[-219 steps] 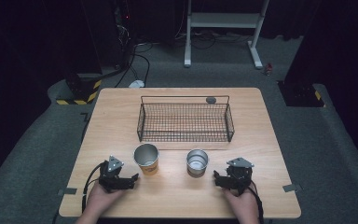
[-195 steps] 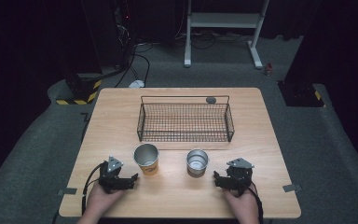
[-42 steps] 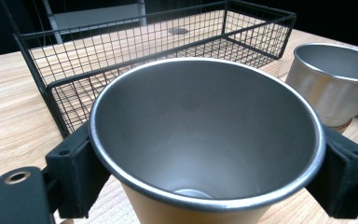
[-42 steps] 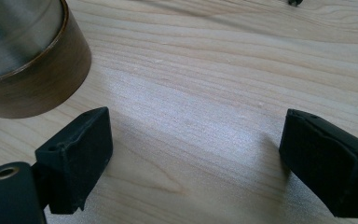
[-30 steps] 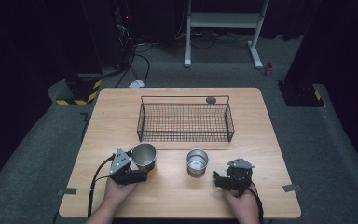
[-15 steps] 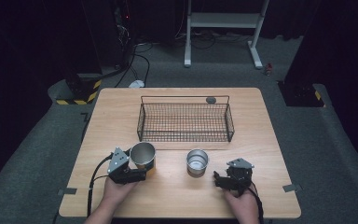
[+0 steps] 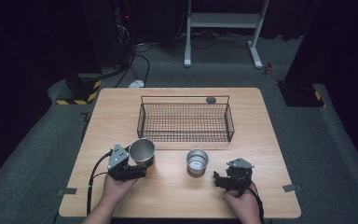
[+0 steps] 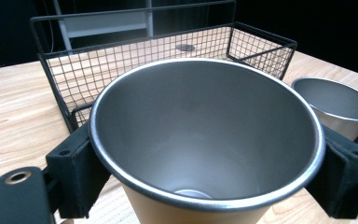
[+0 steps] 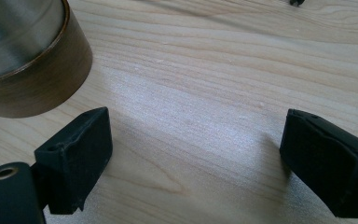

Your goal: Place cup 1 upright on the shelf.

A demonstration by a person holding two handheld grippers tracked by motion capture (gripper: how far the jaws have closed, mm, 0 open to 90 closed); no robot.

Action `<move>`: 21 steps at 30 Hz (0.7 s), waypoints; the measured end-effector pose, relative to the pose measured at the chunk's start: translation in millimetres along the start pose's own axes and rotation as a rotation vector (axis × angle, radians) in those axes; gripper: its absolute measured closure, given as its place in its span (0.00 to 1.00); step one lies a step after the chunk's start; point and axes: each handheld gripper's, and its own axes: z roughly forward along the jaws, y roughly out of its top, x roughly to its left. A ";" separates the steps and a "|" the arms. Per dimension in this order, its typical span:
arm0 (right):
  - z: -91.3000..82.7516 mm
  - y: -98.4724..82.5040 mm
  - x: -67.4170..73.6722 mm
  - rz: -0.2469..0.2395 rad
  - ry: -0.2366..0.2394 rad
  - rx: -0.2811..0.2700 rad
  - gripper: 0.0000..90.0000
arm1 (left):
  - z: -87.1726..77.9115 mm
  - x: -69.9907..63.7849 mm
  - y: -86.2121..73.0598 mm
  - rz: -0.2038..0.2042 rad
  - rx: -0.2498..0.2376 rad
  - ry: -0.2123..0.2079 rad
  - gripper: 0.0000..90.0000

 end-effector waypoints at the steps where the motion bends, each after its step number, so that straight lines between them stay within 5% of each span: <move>1: 0.0 0.0 0.0 0.000 0.000 0.000 0.10 | -0.1 0.8 1.1 0.000 0.001 0.001 0.14; 21: 0.2 0.3 0.1 -0.001 0.003 0.001 0.10 | 7.1 1.2 28.0 -0.020 -0.012 0.049 0.14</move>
